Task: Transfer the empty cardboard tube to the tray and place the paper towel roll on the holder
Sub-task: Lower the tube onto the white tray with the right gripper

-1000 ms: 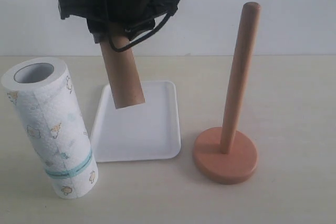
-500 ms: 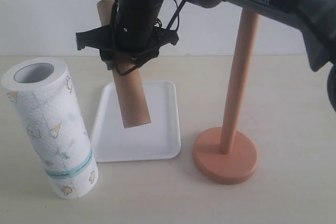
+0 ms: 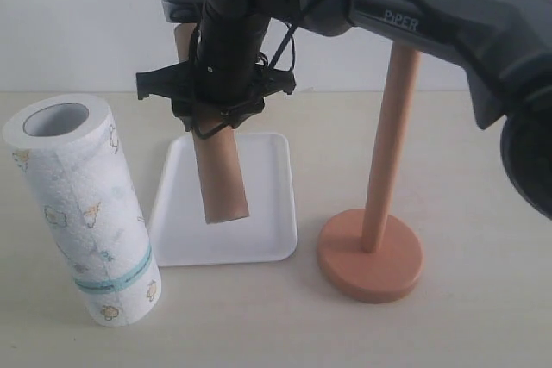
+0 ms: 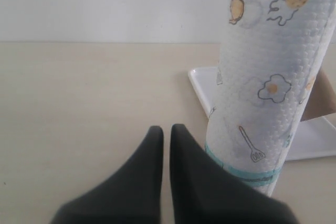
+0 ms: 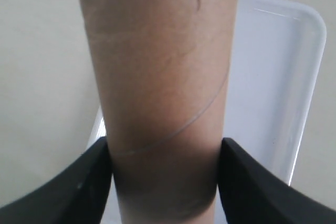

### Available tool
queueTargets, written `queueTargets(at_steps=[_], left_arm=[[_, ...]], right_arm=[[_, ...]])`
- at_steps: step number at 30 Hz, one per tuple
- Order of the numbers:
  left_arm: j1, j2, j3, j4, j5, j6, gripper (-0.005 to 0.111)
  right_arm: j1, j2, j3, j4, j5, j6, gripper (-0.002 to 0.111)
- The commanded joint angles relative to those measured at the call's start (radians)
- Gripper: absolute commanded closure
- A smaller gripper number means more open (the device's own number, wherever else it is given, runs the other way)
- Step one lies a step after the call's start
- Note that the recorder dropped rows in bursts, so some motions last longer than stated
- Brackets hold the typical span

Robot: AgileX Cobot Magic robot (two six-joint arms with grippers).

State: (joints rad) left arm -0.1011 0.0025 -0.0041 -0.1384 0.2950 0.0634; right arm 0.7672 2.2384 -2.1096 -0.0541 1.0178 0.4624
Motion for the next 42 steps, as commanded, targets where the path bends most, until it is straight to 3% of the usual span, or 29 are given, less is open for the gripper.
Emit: queueTargets(at_steps=[1, 15, 42], left_arm=[[0.003, -0.002, 0.004, 0.003, -0.003, -0.001, 0.103], [0.003, -0.002, 0.004, 0.003, -0.003, -0.001, 0.103], [0.003, -0.002, 0.004, 0.003, -0.003, -0.001, 0.103]], right_arm=[[-0.001, 0.007, -0.008, -0.034, -0.028, 0.073, 0.109], [0.0, 0.074, -0.008, -0.087, 0.025, 0.112, 0.109], [0.0, 0.145, -0.008, -0.068, -0.095, 0.105, 0.109]])
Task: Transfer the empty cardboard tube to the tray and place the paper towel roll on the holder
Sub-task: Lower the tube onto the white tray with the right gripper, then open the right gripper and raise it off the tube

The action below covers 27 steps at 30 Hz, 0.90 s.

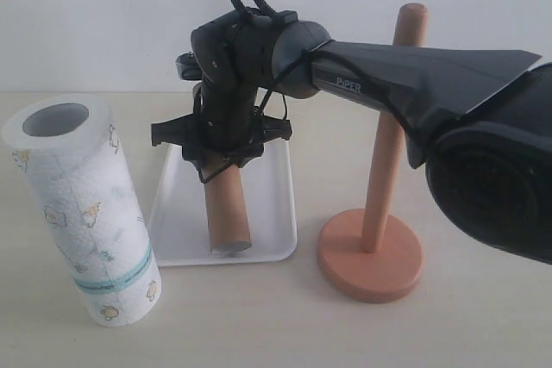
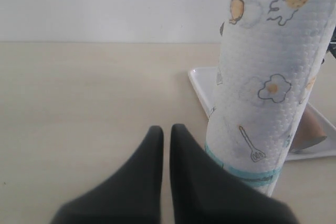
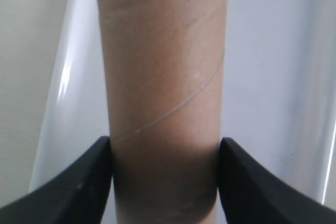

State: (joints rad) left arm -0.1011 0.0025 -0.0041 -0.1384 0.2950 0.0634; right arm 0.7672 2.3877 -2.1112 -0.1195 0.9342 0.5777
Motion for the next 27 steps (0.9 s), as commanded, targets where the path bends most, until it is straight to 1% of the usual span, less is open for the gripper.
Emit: queueTargets(at_steps=[1, 15, 27], left_arm=[[0.003, -0.002, 0.004, 0.003, -0.003, -0.001, 0.103], [0.003, -0.002, 0.004, 0.003, -0.003, -0.001, 0.103], [0.003, -0.002, 0.004, 0.003, -0.003, -0.001, 0.103]], right_arm=[[0.0, -0.004, -0.007, -0.003, -0.011, -0.01, 0.109], [0.0, 0.006, -0.007, -0.01, -0.01, -0.008, 0.109], [0.0, 0.053, -0.007, -0.029, -0.042, 0.047, 0.109]])
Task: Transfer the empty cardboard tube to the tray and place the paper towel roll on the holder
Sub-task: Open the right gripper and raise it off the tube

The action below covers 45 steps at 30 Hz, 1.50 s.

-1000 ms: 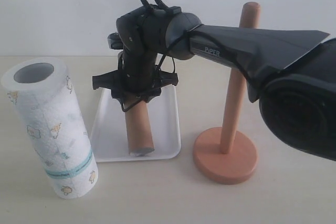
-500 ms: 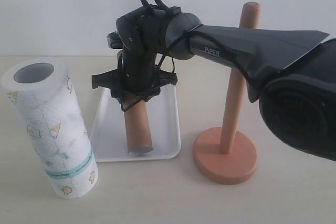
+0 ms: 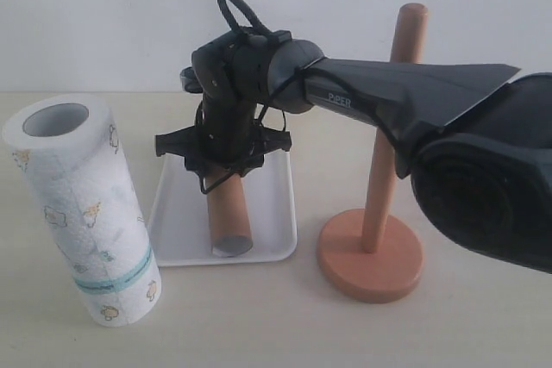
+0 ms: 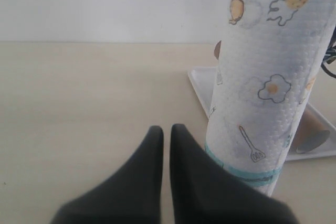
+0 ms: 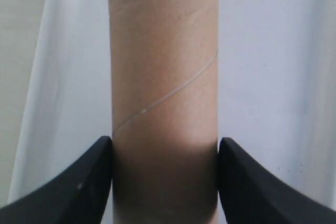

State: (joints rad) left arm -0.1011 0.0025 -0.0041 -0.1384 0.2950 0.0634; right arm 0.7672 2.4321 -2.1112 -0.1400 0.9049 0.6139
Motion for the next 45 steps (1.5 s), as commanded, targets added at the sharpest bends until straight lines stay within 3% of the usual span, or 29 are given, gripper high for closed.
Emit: queueTargets(at_steps=[1, 4, 12, 20, 32, 45], left_arm=[[0.003, -0.002, 0.004, 0.003, -0.003, -0.001, 0.103], [0.003, -0.002, 0.004, 0.003, -0.003, -0.001, 0.103], [0.003, -0.002, 0.004, 0.003, -0.003, -0.001, 0.103], [0.003, -0.002, 0.004, 0.003, -0.003, -0.001, 0.103], [0.003, -0.002, 0.004, 0.003, -0.003, -0.001, 0.103], [0.003, -0.002, 0.004, 0.003, -0.003, -0.001, 0.103]], right_arm=[[0.0, 0.011, -0.007, -0.008, -0.016, 0.013, 0.108], [0.0, 0.021, -0.007, -0.025, -0.019, 0.045, 0.105], [0.0, 0.021, -0.007, -0.06, -0.007, 0.111, 0.078], [0.0, 0.019, -0.007, -0.053, -0.004, 0.082, 0.034], [0.0, -0.14, -0.007, -0.046, 0.011, 0.052, 0.033], [0.0, -0.288, -0.007, -0.067, 0.182, 0.03, 0.033]])
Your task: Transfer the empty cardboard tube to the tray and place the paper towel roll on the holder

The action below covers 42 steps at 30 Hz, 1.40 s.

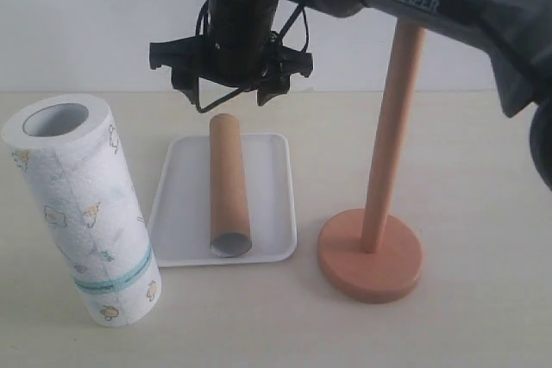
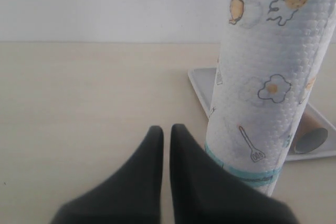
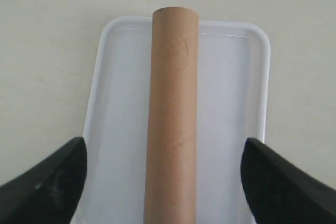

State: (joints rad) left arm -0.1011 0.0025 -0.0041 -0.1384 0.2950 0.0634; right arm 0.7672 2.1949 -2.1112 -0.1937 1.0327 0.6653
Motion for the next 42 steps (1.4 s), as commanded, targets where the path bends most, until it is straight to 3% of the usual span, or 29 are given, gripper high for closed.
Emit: queueTargets(at_steps=[1, 11, 21, 23, 24, 33, 42], left_arm=[[0.003, -0.002, 0.004, 0.003, -0.003, -0.001, 0.103], [0.003, -0.002, 0.004, 0.003, -0.003, -0.001, 0.103], [0.003, -0.002, 0.004, 0.003, -0.003, -0.001, 0.103], [0.003, -0.002, 0.004, 0.003, -0.003, -0.001, 0.103], [0.003, -0.002, 0.004, 0.003, -0.003, -0.001, 0.103], [0.003, -0.002, 0.004, 0.003, -0.003, -0.001, 0.103], [0.003, -0.002, 0.004, 0.003, -0.003, -0.001, 0.103]], right_arm=[[0.0, -0.062, -0.007, -0.015, 0.066, -0.023, 0.033], [0.044, -0.259, -0.007, -0.024, 0.178, -0.172, 0.033], [0.149, -0.653, -0.007, -0.097, 0.188, -0.241, 0.033], [0.149, -0.706, -0.007, -0.084, 0.188, -0.251, 0.039], [0.149, -0.737, -0.005, -0.071, 0.188, -0.257, 0.05], [0.149, -0.848, 0.103, 0.118, 0.188, -0.396, 0.108], [0.149, -0.993, 0.426, 0.132, 0.188, -0.403, 0.108]])
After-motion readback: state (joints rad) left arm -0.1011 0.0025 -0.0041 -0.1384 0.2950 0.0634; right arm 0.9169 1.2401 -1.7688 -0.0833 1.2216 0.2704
